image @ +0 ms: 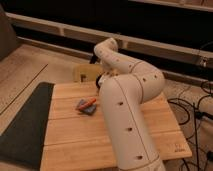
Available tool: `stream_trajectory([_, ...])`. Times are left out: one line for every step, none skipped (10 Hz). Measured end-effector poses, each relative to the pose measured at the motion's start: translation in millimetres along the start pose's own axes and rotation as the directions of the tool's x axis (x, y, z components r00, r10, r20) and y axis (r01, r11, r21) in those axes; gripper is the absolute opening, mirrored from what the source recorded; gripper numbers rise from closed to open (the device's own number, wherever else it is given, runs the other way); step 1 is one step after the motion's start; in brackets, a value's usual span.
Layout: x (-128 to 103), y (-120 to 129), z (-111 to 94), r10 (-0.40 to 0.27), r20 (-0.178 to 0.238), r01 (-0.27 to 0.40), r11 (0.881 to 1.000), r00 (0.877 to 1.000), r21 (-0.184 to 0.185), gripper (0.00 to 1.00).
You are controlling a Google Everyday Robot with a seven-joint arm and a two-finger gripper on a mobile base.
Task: Place the bottle in the ceramic bowl
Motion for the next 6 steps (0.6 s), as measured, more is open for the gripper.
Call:
stream_trajectory([-1.2, -5.5, 2.0, 0.008, -0.003, -0.008, 1.0, 1.0, 0.015, 0.02])
stream_trajectory([0.2, -8.4, 4.8, 0.011, -0.013, -0.011, 1.0, 1.0, 0.023, 0.06])
stream_trajectory([0.2, -8.6, 4.8, 0.009, -0.013, -0.009, 1.0, 1.0, 0.023, 0.06])
stream_trajectory([0.4, -8.8, 5.1, 0.007, -0.014, -0.007, 1.0, 1.0, 0.024, 0.05])
stream_trajectory([0.2, -8.5, 4.7, 0.007, -0.013, -0.007, 1.0, 1.0, 0.023, 0.02])
stream_trajectory([0.4, -8.8, 5.1, 0.007, -0.014, -0.006, 1.0, 1.0, 0.024, 0.0])
